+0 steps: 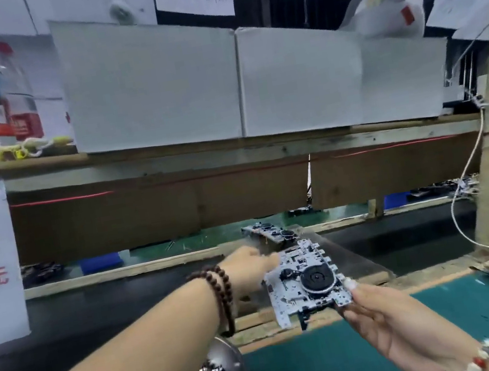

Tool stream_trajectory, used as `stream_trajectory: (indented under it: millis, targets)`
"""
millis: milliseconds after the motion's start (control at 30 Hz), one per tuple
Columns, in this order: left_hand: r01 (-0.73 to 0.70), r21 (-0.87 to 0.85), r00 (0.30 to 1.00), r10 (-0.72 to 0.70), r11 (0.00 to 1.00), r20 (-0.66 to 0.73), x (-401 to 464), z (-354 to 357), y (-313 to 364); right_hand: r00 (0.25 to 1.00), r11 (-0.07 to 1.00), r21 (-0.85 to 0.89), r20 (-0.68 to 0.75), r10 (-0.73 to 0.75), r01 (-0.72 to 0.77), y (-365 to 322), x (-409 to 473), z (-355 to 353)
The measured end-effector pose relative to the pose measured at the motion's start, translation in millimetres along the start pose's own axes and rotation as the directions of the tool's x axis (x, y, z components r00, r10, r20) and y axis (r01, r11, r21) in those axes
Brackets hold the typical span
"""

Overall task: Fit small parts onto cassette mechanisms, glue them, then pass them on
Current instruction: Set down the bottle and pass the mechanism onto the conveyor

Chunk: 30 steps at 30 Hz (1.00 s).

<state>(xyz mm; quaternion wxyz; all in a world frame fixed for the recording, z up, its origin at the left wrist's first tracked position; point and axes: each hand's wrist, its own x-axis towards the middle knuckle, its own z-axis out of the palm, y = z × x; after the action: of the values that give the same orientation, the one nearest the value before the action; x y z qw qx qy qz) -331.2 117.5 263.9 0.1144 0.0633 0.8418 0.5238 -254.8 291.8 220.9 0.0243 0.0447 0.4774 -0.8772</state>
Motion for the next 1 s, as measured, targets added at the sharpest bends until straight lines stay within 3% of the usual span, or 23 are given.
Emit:
stream_trajectory:
  millis: [167, 333, 467, 567, 733, 800, 933, 1000]
  targets:
    - [0.105, -0.282, 0.993, -0.118, 0.954, -0.028, 46, 6, -39, 0.997, 0.999, -0.037, -0.068, 0.018, -0.021, 10, 72, -4]
    - [0.189, -0.294, 0.981, -0.167, 0.937, 0.099, 70, 19, -51, 0.991, 0.999, -0.027, -0.130, 0.019, -0.022, 18, 121, -10]
    - [0.108, -0.251, 0.993, -0.116, 0.962, -0.020, 94, 30, -54, 0.983, 0.992, -0.125, -0.184, 0.011, -0.034, 18, 145, -10]
    - [0.061, -0.184, 0.992, -0.080, 0.981, -0.100, 106, 31, -64, 0.974, 0.905, -0.418, -0.224, -0.012, -0.085, 20, 158, -12]
    - [0.070, -0.097, 0.997, -0.073, 0.993, -0.031, 116, 35, -78, 0.978, 0.605, -0.787, -0.201, -0.063, -0.123, 21, 179, -32]
    - [0.068, -0.081, 0.997, -0.070, 0.994, -0.023, 119, 37, -83, 0.982, 0.571, -0.813, -0.179, -0.060, -0.113, 24, 186, -36]
    - [0.056, -0.059, 0.992, -0.062, 0.997, -0.107, 127, 35, -87, 0.973, 0.632, -0.768, -0.209, -0.100, -0.100, 30, 205, -35]
    - [0.078, -0.038, 0.987, -0.082, 0.996, -0.136, 138, 31, -87, 0.976, 0.592, -0.795, -0.208, -0.066, -0.129, 30, 215, -31]
